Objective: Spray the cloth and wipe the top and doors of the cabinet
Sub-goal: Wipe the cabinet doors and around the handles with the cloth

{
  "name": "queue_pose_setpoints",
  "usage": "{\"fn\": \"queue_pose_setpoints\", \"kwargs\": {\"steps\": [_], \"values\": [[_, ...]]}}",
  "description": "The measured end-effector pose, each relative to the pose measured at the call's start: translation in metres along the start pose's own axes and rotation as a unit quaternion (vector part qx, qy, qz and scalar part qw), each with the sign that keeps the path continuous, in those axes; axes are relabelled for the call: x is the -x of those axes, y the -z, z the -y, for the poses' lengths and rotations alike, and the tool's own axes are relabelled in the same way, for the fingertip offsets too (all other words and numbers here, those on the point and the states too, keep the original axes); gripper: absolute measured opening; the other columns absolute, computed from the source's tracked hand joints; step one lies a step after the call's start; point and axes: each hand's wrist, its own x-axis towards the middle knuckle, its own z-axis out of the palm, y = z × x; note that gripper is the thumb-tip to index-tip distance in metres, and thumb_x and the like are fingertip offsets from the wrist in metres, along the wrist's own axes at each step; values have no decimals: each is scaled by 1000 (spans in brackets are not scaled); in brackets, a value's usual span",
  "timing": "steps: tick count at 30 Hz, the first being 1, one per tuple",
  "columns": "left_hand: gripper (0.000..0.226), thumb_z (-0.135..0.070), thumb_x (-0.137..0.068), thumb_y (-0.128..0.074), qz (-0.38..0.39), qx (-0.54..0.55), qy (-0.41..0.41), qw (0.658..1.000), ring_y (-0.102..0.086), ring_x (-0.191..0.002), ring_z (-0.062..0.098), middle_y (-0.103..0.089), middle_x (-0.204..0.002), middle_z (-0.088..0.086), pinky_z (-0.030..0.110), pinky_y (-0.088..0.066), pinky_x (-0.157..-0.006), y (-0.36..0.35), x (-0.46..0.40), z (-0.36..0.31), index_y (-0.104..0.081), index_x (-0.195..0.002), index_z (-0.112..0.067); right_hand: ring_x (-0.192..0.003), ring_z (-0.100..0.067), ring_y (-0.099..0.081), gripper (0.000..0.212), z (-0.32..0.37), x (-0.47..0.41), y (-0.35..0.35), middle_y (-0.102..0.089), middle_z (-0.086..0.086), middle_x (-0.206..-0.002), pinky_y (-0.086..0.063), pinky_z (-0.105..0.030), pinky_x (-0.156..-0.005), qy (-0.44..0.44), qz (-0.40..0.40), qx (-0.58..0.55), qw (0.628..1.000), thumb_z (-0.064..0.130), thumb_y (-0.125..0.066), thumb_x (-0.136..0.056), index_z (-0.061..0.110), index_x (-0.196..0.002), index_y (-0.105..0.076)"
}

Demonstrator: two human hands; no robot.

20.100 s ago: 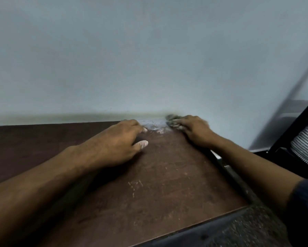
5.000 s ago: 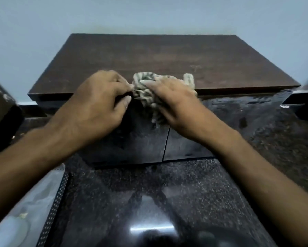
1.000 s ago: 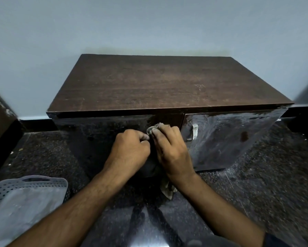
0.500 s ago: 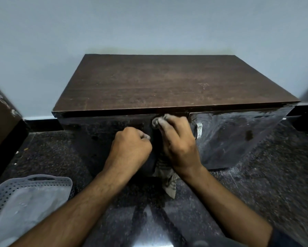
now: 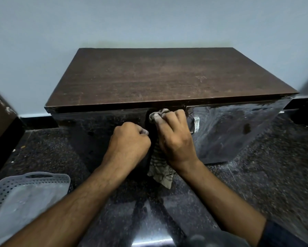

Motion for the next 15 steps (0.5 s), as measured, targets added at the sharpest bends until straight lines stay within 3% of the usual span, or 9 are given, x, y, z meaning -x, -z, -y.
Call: {"fn": "queue_pose_setpoints", "kwargs": {"steps": [3,6,10,12,15], "values": [[22,-25,-73,-52,5,-5,6,1000,-64,-58,2,-70,-63,-13,22,-53,-50,1,0,1,-72,-63,-25,-76,-27,-50,15,0,17,-5,-64,-12,-82,-41,-42,-62,43,13,66,997,5,-60,-96,-3,-101,-72],[21,-24,-80,-59,5,-15,11,1000,-63,-66,2,-70,-68,-11,18,-44,-51,1,0,1,-71,-63,-28,-85,-21,-48,15,-1,35,-7,-66,-2,-85,-36,-37,-71,79,55,121,988,14,-60,-94,8,-94,-73],[17,-24,-82,-61,21,-33,14,999,-66,-72,9,-72,-72,-6,22,-53,-63,-1,1,-2,-76,-74,-20,-86,-19,-55,19,-1,34,-4,-66,1,-85,-34,-35,-76,107,79,129,983,16,-55,-93,12,-87,-72],[18,-23,-84,-60,34,-31,12,999,-67,-76,10,-73,-78,-4,23,-54,-68,-2,4,-3,-76,-78,-19,-88,-19,-54,18,-2,27,-2,-66,1,-85,-32,-36,-78,103,54,119,986,16,-56,-94,11,-90,-73],[20,-24,-85,-59,21,-30,3,999,-66,-67,9,-73,-72,-3,24,-54,-61,-1,5,-5,-76,-75,-17,-89,-20,-55,13,-7,21,0,-64,0,-83,-32,-37,-77,77,2,110,991,15,-63,-95,7,-99,-73]]}}
